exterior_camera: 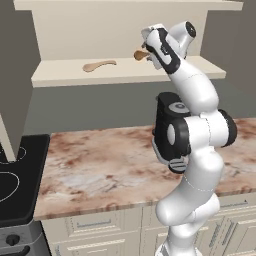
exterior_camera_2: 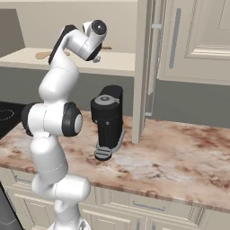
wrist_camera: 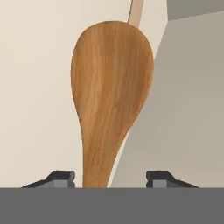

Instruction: Organize the utensils by type. Pick up the wooden spoons from the counter and place them in the open cabinet. Then pick up the metallic utensils from the counter and place them in the open drawer.

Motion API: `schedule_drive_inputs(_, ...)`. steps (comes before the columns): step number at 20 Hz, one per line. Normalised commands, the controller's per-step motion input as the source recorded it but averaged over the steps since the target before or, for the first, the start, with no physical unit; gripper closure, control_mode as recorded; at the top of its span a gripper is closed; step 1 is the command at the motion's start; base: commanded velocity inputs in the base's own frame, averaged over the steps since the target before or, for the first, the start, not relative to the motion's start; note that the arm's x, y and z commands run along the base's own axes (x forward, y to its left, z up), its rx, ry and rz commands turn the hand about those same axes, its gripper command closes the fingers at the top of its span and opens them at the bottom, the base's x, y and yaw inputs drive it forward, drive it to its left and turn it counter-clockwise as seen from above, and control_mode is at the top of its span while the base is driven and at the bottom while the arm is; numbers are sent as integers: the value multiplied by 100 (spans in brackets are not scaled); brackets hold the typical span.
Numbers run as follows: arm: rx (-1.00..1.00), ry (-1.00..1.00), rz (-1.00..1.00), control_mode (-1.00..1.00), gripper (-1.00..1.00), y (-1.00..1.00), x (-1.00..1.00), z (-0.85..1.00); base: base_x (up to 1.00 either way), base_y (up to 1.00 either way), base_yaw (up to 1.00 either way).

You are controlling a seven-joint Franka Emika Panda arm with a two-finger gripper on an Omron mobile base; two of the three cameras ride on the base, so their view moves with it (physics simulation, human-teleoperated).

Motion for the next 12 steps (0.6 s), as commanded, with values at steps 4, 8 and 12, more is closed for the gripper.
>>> schedule_drive_inputs(4, 0, -2, 1, -100, -100, 0, 13, -43, 0, 0, 0)
schedule_drive_inputs(8, 0, -2, 2, -100, -100, 0, 7, -44, 0, 0, 0)
schedule_drive_inputs(12, 0, -3, 3, -100, -100, 0, 1, -43, 0, 0, 0)
